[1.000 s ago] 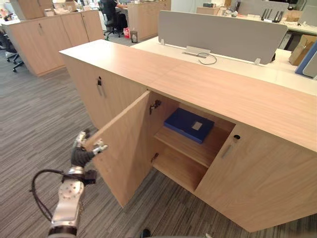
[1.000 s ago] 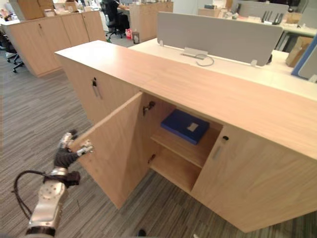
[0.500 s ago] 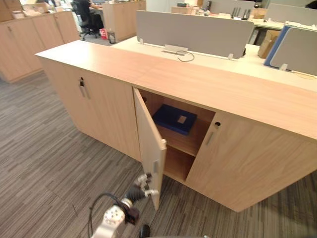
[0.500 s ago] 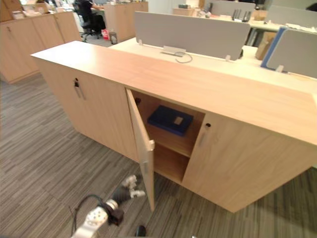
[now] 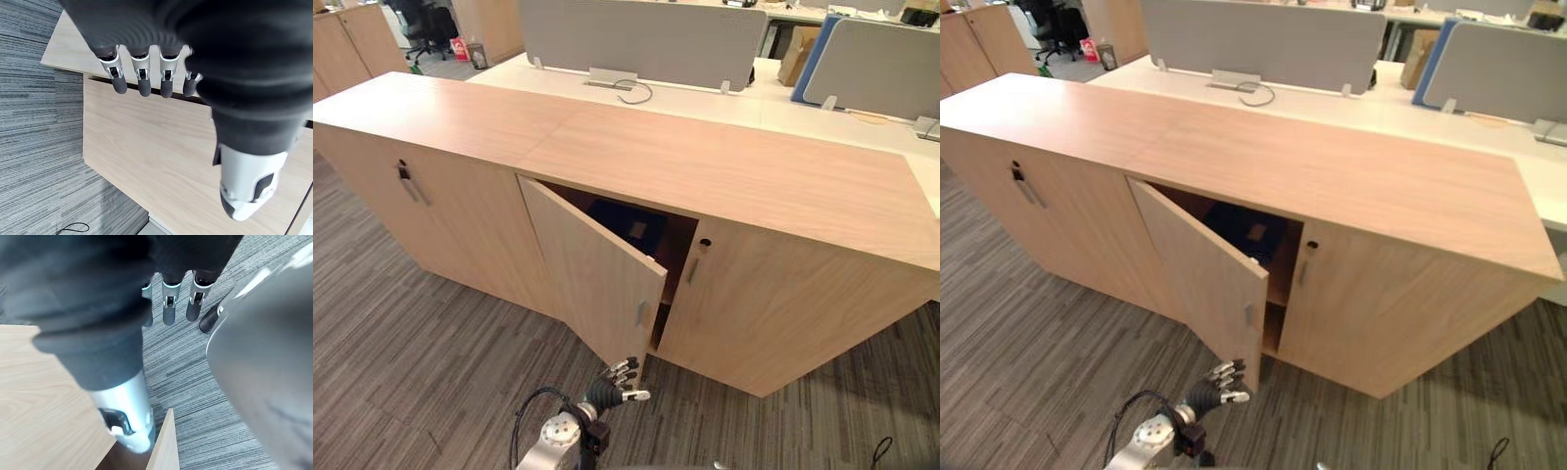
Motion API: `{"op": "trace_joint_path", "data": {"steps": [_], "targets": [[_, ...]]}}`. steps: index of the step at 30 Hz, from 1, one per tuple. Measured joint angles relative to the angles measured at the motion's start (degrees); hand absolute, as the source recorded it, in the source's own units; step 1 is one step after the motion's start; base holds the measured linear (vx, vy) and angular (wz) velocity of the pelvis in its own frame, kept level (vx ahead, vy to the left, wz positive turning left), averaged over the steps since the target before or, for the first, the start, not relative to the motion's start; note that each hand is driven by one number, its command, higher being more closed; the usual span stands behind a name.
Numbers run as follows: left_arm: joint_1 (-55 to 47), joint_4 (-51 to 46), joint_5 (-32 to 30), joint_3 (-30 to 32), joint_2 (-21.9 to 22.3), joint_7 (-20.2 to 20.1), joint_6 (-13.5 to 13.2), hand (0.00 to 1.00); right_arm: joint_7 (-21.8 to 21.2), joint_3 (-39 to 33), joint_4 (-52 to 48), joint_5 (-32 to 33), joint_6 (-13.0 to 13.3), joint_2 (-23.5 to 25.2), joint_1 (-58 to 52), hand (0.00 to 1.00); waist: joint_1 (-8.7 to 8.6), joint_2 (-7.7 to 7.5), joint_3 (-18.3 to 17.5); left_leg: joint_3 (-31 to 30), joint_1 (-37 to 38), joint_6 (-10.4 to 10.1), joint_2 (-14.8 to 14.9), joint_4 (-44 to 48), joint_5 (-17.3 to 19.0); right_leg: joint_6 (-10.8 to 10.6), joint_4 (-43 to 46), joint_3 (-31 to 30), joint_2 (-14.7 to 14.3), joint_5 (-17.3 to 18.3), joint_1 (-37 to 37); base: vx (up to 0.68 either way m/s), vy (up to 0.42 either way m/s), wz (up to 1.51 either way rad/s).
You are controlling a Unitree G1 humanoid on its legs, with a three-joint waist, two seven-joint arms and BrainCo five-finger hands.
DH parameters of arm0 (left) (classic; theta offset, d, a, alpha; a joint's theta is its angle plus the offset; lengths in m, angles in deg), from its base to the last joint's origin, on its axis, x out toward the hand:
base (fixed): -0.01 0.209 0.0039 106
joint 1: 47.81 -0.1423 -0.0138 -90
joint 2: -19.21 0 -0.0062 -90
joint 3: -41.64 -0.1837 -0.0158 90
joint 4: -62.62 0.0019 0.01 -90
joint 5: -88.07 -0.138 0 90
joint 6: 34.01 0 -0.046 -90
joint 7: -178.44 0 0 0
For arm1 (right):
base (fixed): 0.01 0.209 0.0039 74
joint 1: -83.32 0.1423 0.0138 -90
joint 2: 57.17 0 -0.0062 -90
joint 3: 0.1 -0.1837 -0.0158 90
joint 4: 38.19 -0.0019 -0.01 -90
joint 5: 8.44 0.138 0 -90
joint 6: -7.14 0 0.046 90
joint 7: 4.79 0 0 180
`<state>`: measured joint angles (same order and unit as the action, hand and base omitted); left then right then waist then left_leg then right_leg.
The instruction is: Walk over to the cabinet, pick up the folder, carry it to the office cabinet, place the folder inside the office cabinet, then close the office cabinet door
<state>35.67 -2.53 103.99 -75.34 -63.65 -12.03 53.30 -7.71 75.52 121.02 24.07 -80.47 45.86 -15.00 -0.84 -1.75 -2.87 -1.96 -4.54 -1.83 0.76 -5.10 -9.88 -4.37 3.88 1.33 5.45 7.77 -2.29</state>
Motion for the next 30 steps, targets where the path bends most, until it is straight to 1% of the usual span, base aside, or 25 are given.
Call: {"op": "trace_joint_path", "data": {"steps": [4, 5, 9, 11, 12, 14, 15, 17, 18, 19, 20, 21, 23, 25, 29, 30], "targets": [[1.1, 3.4, -0.1, 0.6, 0.5, 0.8, -0.1, 0.00, 0.7, -0.1, -0.1, 0.0, 0.0, 0.0, 0.2, 0.00, -0.65, 0.46, 0.1, 1.0, 0.7, -0.9, 1.3, -0.1, 0.7, 0.7, -1.1, -0.4, -0.9, -0.6, -0.8, -0.01, -0.054, -0.14], [1.2, 5.6, -0.4, 1.5, 0.8, 1.0, -0.1, 0.00, 0.9, -0.1, -0.1, 0.0, 0.0, 0.0, 0.3, 0.00, -0.72, 0.39, 0.2, 1.2, 0.7, -1.1, 1.7, -0.3, 0.9, 0.8, -1.6, -0.9, -1.4, -0.9, -0.7, -0.06, -0.037, -0.15], [0.8, 11.5, -3.0, 3.9, 0.8, 2.6, -0.1, 0.00, 2.1, -0.2, -1.1, 0.1, 0.0, 0.2, 0.4, 0.00, -1.21, 0.38, 0.9, 1.5, 0.7, -1.5, 2.2, -0.3, 1.2, 0.5, -2.1, -1.5, -1.6, -1.0, -0.5, -0.05, -0.018, -0.10], [0.5, 14.1, -5.2, 7.1, 1.0, 4.0, -0.2, 0.00, 2.6, -0.2, -1.5, 0.6, 0.0, 0.5, 0.9, 0.00, -1.22, 0.28, 1.5, 1.6, 0.7, -1.5, 2.1, -0.3, 1.2, 0.4, -2.1, -1.6, -1.6, -1.0, -0.5, 0.00, 0.000, 0.00], [0.5, 14.8, -5.3, 8.1, 1.2, 4.5, -0.2, 0.00, 2.7, -0.3, -1.5, 1.2, 0.0, 0.7, 1.0, 0.00, -1.21, 0.23, 1.7, 1.7, 0.7, -1.5, 2.1, -0.3, 1.2, 0.4, -2.1, -1.7, -1.6, -1.0, -0.5, 0.00, 0.000, 0.00], [0.0, 18.6, -5.0, 13.1, 2.0, 6.5, -0.8, 0.00, 3.0, -0.8, -1.7, 3.1, 0.1, 1.0, 1.5, 0.00, -1.18, -0.03, 2.2, 2.6, 0.7, -1.3, 2.1, -0.3, 1.2, 0.6, -2.0, -2.3, -1.7, -1.2, -0.2, 0.02, -0.003, -0.11], [-0.3, 19.6, -4.7, 14.4, 2.1, 6.9, -1.0, 0.00, 3.1, -1.4, -1.7, 3.6, 0.1, 1.2, 1.5, 0.00, -1.15, -0.14, 2.2, 3.0, 0.7, -1.3, 2.2, -0.3, 1.2, 0.7, -1.9, -2.8, -1.8, -1.3, 0.0, 0.04, -0.006, -0.26], [-1.0, 24.4, -1.6, 19.1, 2.5, 7.7, -1.6, 0.00, 3.0, -2.4, -2.2, 4.9, 0.1, 1.8, 2.2, 0.00, -0.82, -0.38, 2.4, 4.9, 0.9, -1.5, 2.5, -0.3, 1.7, 0.8, -1.5, -4.6, -2.0, -1.4, 0.9, 0.05, -0.006, -0.40], [-1.1, 27.1, 2.9, 22.2, 2.9, 7.6, -1.6, 0.00, 3.0, -2.9, -2.4, 5.3, 0.2, 2.0, 2.2, 0.00, -0.74, -0.49, 2.5, 5.6, 1.1, -1.5, 2.5, -0.2, 1.9, 0.7, -1.5, -5.0, -2.0, -1.6, 1.0, 0.05, -0.005, -0.32], [-0.7, 28.6, 5.8, 24.1, 3.0, 7.4, -1.7, 0.00, 2.9, -4.0, -2.4, 5.6, 0.2, 2.2, 2.2, 0.00, -0.74, -0.54, 2.5, 5.8, 1.2, -1.5, 2.5, -0.2, 2.0, 0.7, -1.5, -5.1, -2.0, -1.7, 1.0, 0.06, -0.005, -0.21], [-0.2, 32.0, 9.8, 28.3, 3.4, 7.0, -1.9, 0.00, 2.4, -6.1, -2.1, 6.4, 0.3, 2.7, 2.0, 0.00, -0.86, -0.67, 2.6, 6.1, 1.7, -1.5, 2.5, -0.3, 2.3, 0.7, -1.6, -5.3, -2.0, -1.7, 0.5, 0.04, -0.006, -0.15], [0.1, 34.7, 11.8, 31.9, 3.7, 6.5, -2.3, 0.00, 1.9, -8.1, -2.1, 6.9, 0.3, 3.1, 1.4, 0.00, -1.06, -0.75, 2.6, 6.4, 2.3, -1.6, 2.5, -0.3, 2.7, 0.7, -2.0, -5.3, -1.9, -1.7, -0.1, 0.05, -0.007, -0.14], [0.2, 37.4, 12.0, 34.8, 3.4, 6.4, -2.8, 0.00, 1.4, -9.9, -2.0, 7.0, 0.5, 3.5, 0.6, 0.00, -1.15, -0.85, 2.6, 6.7, 2.9, -1.7, 2.5, -0.3, 3.0, 0.7, -2.6, -5.3, -1.8, -1.7, -1.0, 0.03, -0.005, -0.06], [-1.0, 38.2, 10.8, 37.8, 3.6, 6.5, -3.1, 0.00, 0.8, -11.0, -2.1, 6.9, 0.7, 4.1, -0.2, 0.00, -1.06, -0.90, 2.9, 7.2, 3.0, -1.8, 2.6, -0.3, 3.1, 0.7, -2.6, -5.3, -1.8, -1.7, -0.9, 0.03, -0.009, -0.06], [-2.1, 38.0, 9.5, 41.4, 4.5, 6.5, -3.5, 0.00, 0.7, -11.0, -2.1, 6.8, 1.2, 4.3, -0.4, 0.00, -0.85, -1.04, 3.0, 7.4, 3.7, -1.9, 2.7, -0.3, 3.2, 0.7, -2.6, -5.3, -1.8, -1.7, -1.6, 0.00, -0.006, -0.03], [-2.2, 38.0, 9.2, 41.5, 4.6, 6.5, -3.5, 0.00, 0.7, -11.0, -2.1, 6.8, 1.2, 4.3, -0.5, 0.00, -0.81, -1.05, 3.0, 7.4, 3.8, -1.9, 2.8, -0.3, 3.2, 0.7, -2.6, -5.3, -1.7, -1.7, -1.7, -0.03, -0.001, -0.02]]}}
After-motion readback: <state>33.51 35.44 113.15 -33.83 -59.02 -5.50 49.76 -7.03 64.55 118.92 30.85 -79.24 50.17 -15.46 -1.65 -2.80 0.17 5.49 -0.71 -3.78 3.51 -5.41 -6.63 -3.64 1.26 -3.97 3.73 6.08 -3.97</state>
